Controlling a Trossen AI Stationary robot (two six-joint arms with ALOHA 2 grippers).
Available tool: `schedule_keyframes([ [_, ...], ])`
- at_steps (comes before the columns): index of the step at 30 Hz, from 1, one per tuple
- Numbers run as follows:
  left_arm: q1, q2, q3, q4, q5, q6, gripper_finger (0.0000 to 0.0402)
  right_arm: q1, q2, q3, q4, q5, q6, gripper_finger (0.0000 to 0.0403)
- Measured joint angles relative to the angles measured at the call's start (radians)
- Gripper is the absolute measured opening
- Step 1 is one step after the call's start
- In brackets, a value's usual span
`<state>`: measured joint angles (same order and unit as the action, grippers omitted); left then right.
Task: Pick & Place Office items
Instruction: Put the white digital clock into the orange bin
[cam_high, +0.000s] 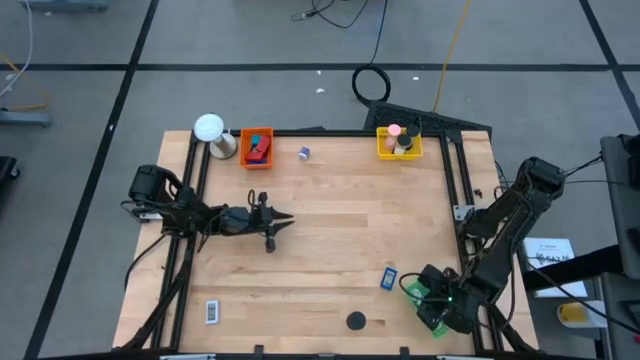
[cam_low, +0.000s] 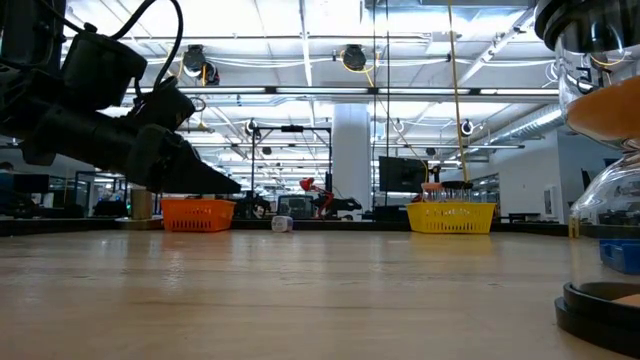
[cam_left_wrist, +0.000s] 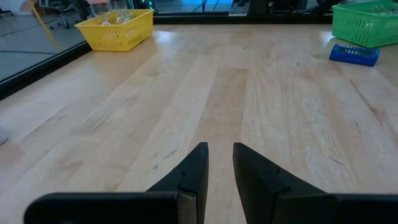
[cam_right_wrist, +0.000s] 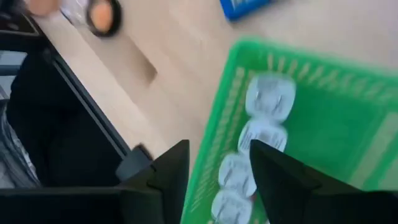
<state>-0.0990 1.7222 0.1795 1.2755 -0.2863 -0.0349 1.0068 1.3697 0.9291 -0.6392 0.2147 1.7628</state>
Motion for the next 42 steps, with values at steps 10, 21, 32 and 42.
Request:
schedule_keyframes([
  [10,0.002,0.000,0.066,0.024,-0.006,-0.039,0.0076,-0.213,-0.074,0.000,-0.048,0.181,-0.515,0.0048],
  [21,-0.005,0.000,0.149,-0.141,-0.034,-0.056,0.0076,-0.581,-0.061,-0.213,0.617,0.255,-1.374,0.0008],
  [32,-0.029,-0.007,0.142,-0.147,-0.086,-0.053,0.0076,-0.865,-0.061,-0.435,1.181,0.150,-1.570,0.0003],
  [42,-0.172,-0.083,0.142,-0.193,-0.110,0.073,0.0007,-0.896,-0.061,-0.435,1.242,0.153,-1.584,0.0004],
])
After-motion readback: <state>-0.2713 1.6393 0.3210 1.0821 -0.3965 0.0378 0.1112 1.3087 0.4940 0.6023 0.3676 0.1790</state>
